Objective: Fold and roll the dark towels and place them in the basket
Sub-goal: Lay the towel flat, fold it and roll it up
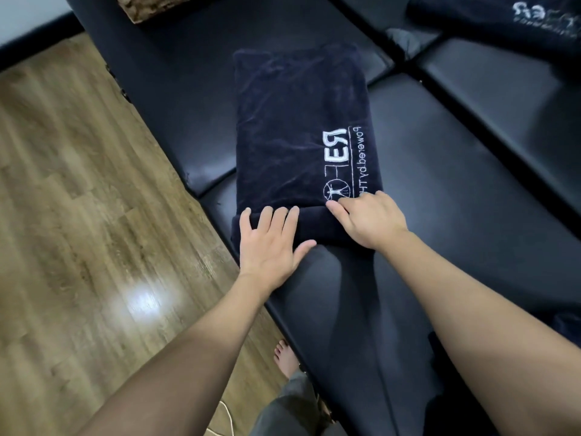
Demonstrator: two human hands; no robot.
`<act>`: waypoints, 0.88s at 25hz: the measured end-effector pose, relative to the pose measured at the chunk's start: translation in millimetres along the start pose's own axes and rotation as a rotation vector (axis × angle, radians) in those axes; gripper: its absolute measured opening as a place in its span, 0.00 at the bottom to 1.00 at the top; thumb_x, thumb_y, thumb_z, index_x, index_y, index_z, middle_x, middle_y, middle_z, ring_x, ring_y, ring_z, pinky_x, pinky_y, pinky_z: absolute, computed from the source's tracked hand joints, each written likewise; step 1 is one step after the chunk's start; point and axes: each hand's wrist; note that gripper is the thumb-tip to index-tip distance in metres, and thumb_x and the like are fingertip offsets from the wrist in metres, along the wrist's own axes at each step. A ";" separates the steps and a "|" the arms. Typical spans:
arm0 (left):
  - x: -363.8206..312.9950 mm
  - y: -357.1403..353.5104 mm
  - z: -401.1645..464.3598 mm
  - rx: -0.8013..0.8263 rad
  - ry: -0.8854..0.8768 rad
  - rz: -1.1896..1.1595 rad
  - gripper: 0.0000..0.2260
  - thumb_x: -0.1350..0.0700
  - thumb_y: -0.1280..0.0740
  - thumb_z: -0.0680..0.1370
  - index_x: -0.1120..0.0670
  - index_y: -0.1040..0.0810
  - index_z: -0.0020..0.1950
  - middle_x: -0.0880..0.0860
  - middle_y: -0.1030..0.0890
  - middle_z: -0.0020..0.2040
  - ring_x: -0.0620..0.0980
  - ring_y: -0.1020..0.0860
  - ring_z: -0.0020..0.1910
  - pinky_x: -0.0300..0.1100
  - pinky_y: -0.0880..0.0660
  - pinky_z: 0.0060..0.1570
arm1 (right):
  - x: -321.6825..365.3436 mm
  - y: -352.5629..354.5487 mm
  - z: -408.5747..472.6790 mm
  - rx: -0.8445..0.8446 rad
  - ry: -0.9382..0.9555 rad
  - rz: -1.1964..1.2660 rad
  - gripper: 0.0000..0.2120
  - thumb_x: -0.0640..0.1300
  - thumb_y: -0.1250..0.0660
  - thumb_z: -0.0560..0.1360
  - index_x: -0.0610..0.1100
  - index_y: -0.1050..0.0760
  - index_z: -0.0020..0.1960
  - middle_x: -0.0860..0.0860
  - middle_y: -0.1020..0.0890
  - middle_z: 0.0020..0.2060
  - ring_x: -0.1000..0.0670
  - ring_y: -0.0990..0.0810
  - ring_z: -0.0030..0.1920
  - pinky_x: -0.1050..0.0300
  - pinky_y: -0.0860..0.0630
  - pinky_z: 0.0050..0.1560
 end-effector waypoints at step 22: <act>1.8 8.5 12.8 0.038 -0.015 -0.068 0.23 0.41 0.44 0.82 0.57 0.24 0.65 0.53 0.22 0.62 0.58 0.25 0.59 0.59 0.32 0.64 | 2.1 4.5 9.1 0.102 -0.159 0.073 0.26 0.59 0.56 0.85 0.49 0.21 0.55 0.44 0.17 0.50 0.39 0.20 0.52 0.48 0.33 0.49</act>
Point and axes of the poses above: each hand's wrist, its own z-axis towards the middle knuckle, its own y-axis out of the back of the hand, x = y × z
